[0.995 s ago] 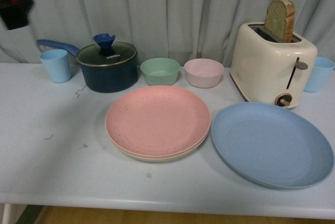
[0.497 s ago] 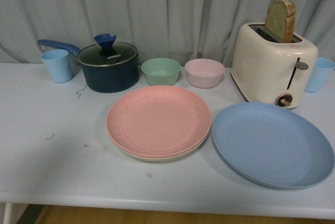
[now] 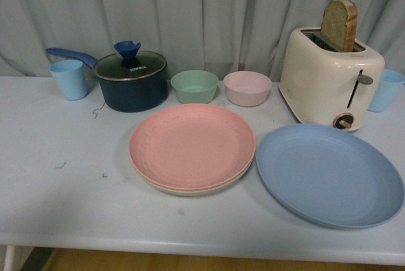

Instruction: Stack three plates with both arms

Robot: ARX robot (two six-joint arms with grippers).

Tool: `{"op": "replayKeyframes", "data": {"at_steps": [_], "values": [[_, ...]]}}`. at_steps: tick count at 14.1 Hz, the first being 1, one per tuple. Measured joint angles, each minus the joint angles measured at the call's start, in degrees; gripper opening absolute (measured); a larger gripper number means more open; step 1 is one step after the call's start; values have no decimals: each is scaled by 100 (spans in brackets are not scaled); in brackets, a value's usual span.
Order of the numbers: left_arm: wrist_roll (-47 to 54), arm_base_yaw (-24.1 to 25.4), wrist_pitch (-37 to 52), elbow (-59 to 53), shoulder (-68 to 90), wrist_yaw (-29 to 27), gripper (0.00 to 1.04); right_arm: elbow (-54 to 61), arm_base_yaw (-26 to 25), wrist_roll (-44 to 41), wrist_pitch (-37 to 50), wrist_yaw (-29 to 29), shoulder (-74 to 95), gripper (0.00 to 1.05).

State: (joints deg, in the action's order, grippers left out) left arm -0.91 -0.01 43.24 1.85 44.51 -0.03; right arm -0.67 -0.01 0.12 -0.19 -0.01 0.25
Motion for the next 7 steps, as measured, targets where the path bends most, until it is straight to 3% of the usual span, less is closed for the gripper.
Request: {"op": "replayKeyframes", "data": {"at_steps": [7], "values": [[0,0,-1132,-118,-1213,0,2,0,0,0,0,0,0,98]]}}
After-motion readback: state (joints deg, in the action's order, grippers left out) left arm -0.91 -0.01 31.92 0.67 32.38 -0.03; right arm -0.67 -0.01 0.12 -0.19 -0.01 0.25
